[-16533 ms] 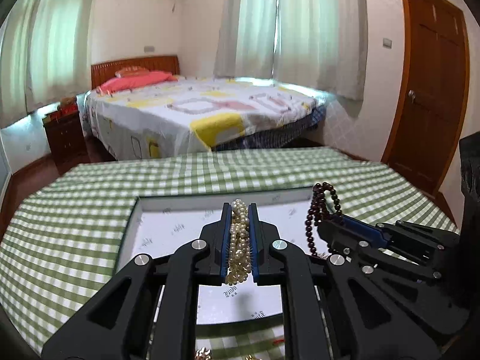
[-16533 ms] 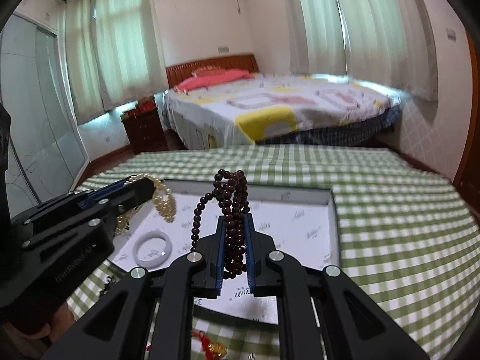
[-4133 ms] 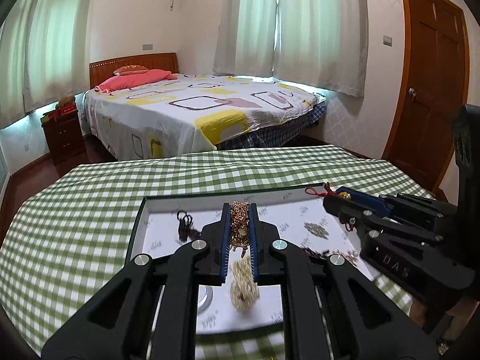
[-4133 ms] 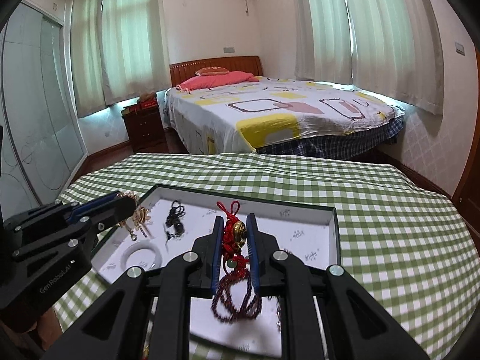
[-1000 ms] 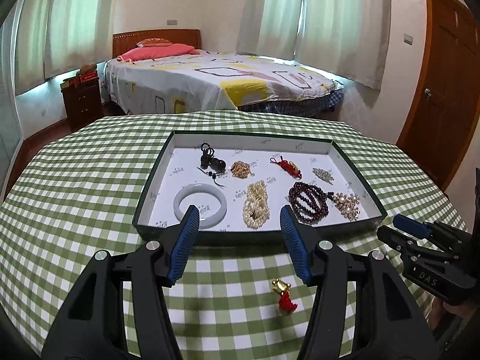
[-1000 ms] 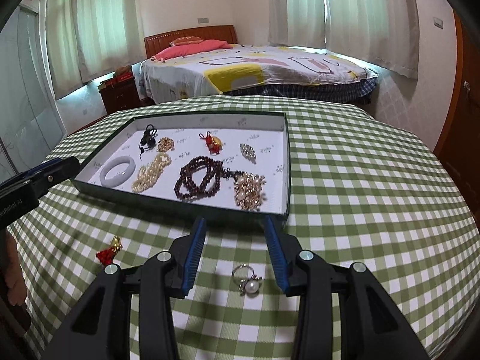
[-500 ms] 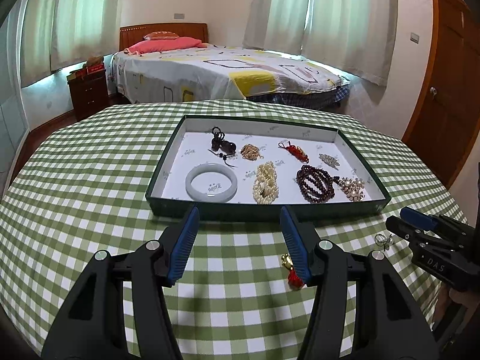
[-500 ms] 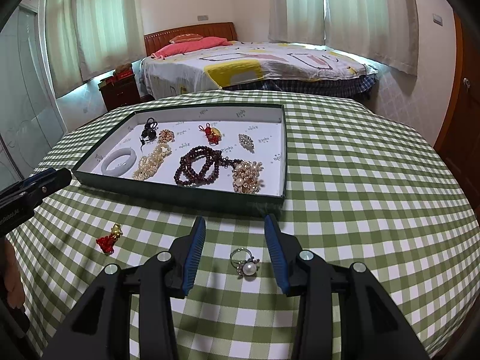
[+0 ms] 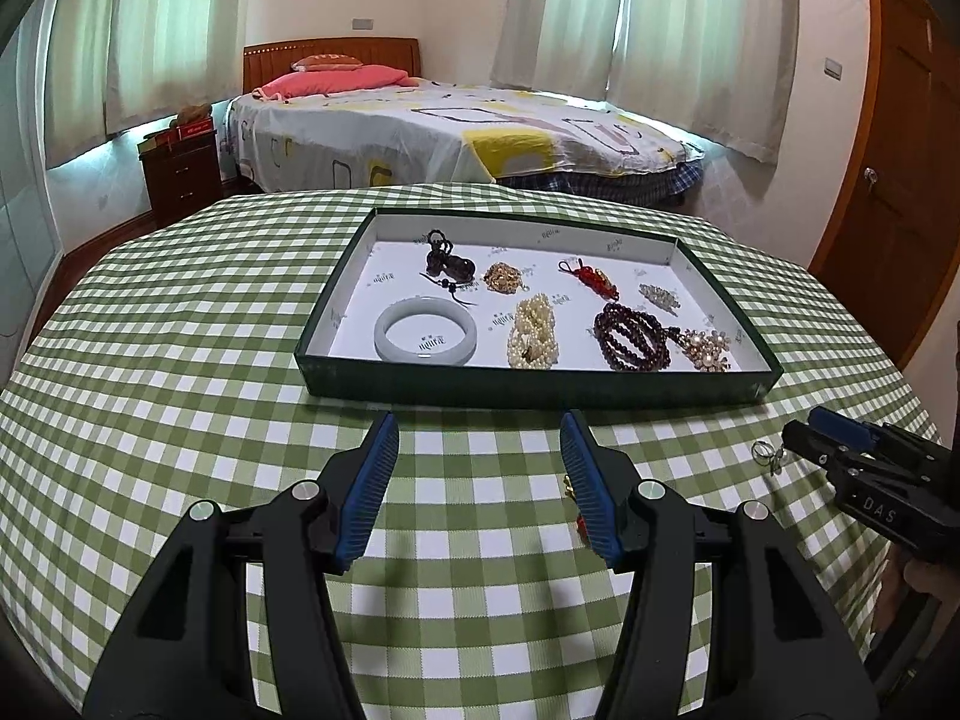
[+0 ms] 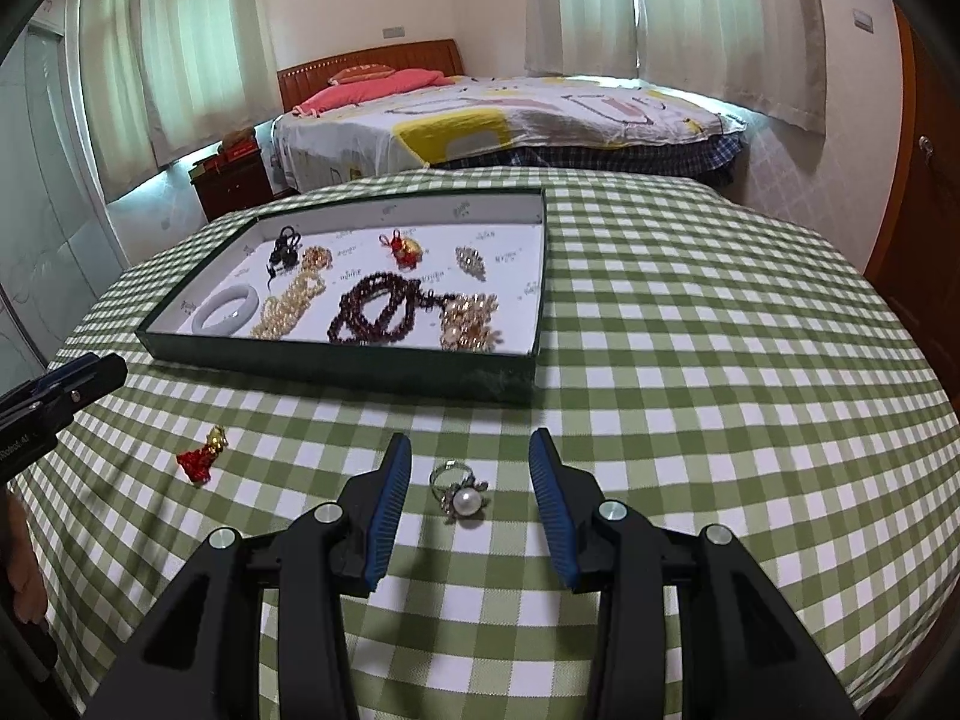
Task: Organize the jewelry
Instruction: 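Grasp the pearl silver ring with the right tool while the left tool grasps the red tassel pendant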
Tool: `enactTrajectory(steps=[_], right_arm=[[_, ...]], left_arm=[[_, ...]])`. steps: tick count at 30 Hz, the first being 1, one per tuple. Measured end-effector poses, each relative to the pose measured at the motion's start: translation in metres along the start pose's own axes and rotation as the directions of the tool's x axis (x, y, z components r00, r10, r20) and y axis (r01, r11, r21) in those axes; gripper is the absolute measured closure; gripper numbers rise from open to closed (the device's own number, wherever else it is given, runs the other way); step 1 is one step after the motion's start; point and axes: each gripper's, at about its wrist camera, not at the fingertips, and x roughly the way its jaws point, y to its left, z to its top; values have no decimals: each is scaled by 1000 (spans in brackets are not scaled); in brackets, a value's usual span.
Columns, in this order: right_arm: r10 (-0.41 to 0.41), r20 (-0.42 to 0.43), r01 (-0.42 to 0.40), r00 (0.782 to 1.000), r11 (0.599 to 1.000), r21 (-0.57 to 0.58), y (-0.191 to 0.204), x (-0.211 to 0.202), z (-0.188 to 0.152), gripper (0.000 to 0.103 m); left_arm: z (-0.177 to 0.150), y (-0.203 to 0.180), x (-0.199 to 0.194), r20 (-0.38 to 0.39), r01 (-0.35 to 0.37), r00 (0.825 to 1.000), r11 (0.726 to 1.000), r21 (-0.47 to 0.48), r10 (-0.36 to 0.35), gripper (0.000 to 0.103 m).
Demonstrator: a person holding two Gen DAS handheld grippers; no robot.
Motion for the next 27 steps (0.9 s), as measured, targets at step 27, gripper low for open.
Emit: enactTrajectory(steps=[27], right_arm=[[20, -68, -23, 997, 998, -51, 14, 15, -14, 78]], left_arm=[[-8, -5, 11, -33, 20, 999, 1000, -9, -20, 48]])
